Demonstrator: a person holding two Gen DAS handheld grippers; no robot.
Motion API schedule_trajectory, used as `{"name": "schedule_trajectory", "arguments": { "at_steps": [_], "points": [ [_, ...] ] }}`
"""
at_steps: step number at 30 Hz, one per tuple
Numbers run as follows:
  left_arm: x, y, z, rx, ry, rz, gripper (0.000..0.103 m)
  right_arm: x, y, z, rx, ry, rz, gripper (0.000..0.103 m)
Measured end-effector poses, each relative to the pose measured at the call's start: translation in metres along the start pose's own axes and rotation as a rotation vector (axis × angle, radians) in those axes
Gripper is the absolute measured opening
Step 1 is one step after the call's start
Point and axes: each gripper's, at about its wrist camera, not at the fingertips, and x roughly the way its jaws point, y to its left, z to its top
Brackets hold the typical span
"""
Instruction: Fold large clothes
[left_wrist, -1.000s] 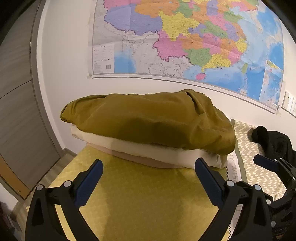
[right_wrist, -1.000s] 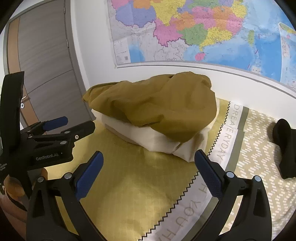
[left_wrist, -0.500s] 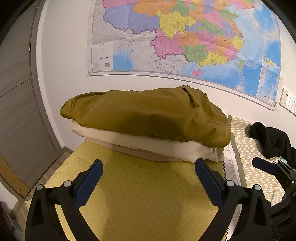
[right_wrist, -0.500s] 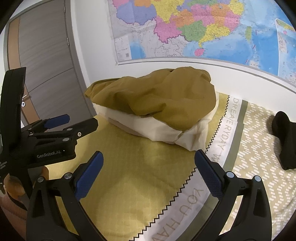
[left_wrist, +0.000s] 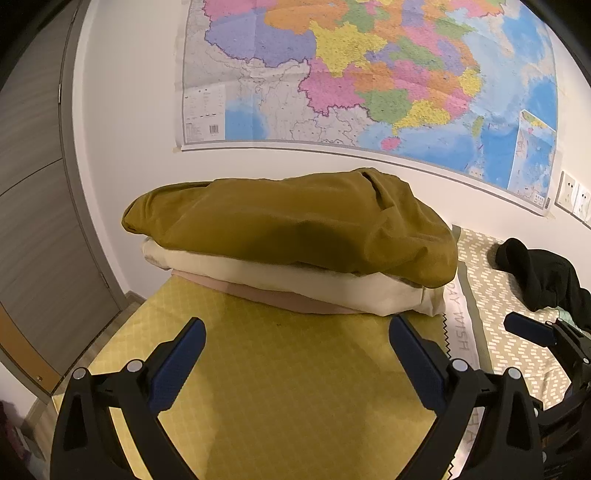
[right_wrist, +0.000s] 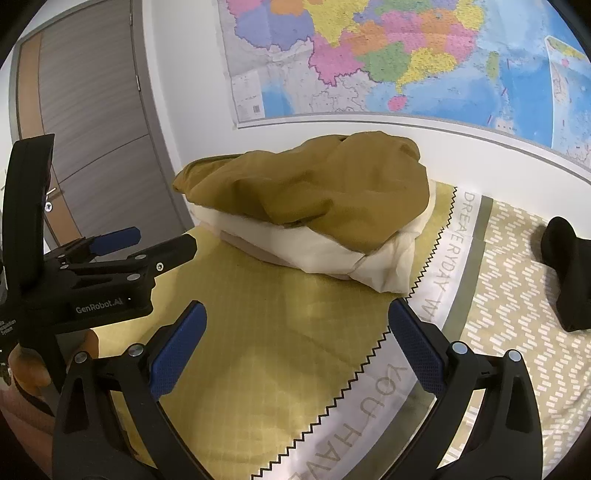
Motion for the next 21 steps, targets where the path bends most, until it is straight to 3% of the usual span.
{"name": "schedule_trajectory", "arguments": {
  "at_steps": [21],
  "points": [
    [0.0017, -0.0006, 0.0005, 0.005, 0.000, -0.004, 0.096, -0.0022, 0.0015, -0.0029, 0.004, 0.006, 0.000, 0.097]
  ]
}}
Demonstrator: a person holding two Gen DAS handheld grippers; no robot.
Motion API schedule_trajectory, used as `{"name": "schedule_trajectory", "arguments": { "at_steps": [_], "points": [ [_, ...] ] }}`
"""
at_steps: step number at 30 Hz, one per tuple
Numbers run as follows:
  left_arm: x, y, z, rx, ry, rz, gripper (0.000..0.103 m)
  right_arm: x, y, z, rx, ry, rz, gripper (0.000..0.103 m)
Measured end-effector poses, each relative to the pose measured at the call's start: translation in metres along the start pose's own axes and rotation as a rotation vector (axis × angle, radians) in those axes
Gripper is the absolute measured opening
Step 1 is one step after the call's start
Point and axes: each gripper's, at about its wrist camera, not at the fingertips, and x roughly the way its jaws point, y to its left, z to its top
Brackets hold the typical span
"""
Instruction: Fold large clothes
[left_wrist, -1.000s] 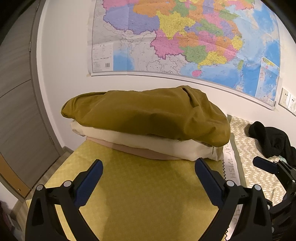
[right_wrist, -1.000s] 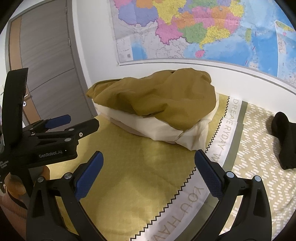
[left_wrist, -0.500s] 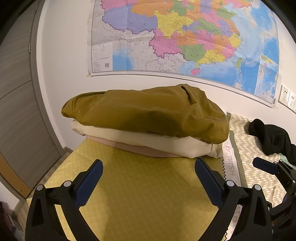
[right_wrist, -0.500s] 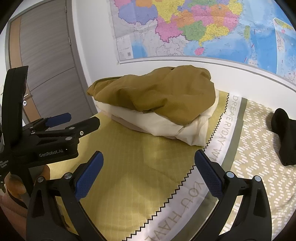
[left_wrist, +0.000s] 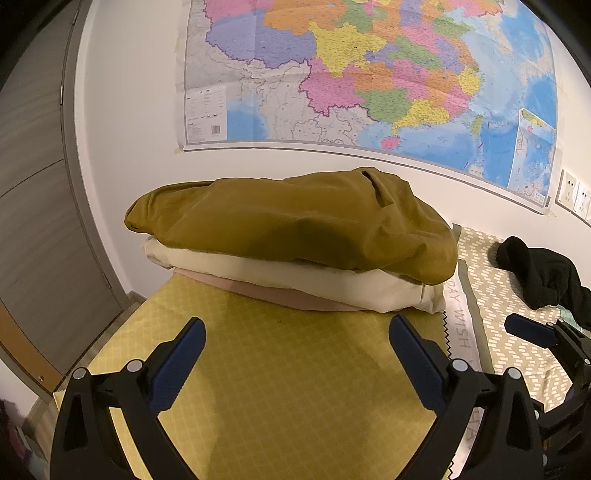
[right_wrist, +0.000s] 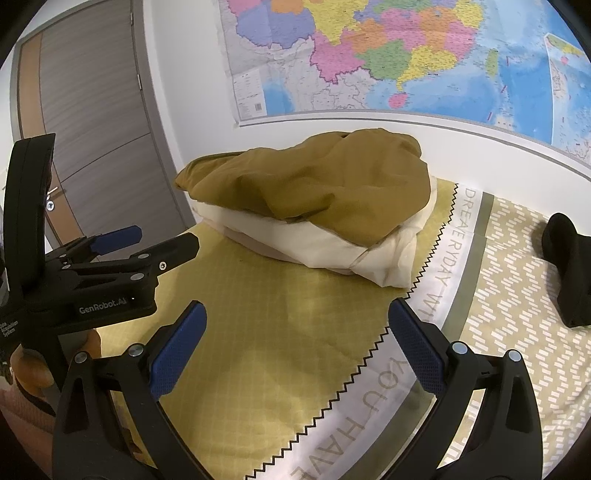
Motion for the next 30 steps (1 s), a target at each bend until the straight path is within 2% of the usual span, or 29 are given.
{"name": "schedule_trajectory", "arguments": {
  "at_steps": [16, 22, 30],
  "points": [
    [-0.009, -0.003, -0.005, -0.004, -0.023, 0.020, 0.096, -0.003, 0.002, -0.001, 0.003, -0.002, -0.001, 0.097],
    [-0.009, -0.007, -0.006, -0.001, -0.026, -0.013, 0.096, -0.006, -0.001, -0.003, 0.015, -0.004, -0.010, 0.097],
    [0.002, -0.025, -0.010, -0.008, 0.056, -0.101, 0.096, -0.019, -0.024, -0.013, 0.082, -0.006, -0.049, 0.097]
  ]
}}
